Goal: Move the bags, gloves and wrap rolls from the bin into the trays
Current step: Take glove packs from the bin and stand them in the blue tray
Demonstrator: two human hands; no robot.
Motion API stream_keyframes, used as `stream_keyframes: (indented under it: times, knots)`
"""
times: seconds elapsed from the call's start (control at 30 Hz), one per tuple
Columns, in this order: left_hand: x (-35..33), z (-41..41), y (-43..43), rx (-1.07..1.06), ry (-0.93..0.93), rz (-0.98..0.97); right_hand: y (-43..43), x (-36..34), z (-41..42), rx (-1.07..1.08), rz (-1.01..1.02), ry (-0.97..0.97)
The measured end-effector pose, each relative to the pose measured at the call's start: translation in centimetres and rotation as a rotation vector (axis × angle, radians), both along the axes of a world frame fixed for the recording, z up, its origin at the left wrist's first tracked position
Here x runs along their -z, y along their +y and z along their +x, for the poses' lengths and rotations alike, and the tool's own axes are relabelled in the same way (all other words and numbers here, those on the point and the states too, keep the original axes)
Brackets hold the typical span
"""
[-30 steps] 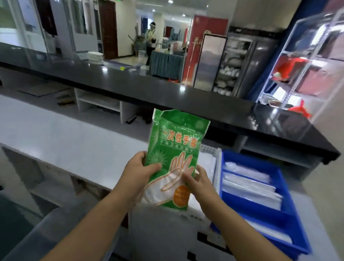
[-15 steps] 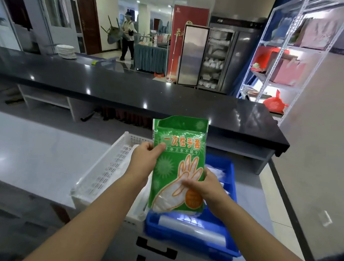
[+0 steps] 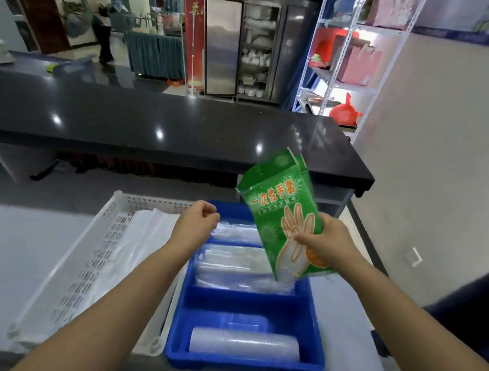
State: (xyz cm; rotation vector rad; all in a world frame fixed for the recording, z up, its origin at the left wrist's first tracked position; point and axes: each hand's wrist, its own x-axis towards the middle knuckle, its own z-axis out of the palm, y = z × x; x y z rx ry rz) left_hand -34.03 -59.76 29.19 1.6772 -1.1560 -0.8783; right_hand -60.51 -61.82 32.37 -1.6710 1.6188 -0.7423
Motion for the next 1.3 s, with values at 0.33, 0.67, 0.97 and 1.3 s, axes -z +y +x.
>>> stream_keyframes:
  times: [0.33, 0.67, 0.97, 1.3]
  knots:
    - [6.3, -1.5, -9.6, 0.663, -0.896, 0.093, -2.7, -2.1, -2.0, 0.171, -0.084, 0.254]
    - [8.5, -2.5, -13.0, 0.804, -1.084, 0.215, -2.5, -2.1, -2.5, 0.256, -0.14, 0.635]
    - [7.3, -1.8, -11.1, 0.632, -0.959, 0.102, -4.7, -2.8, -0.3, 0.081, -0.26, 0.746]
    - [2.6, -1.7, -0.4, 0.538, -1.178, -0.184, -9.5, -1.2, 5.9, -0.357, -0.504, 0.811]
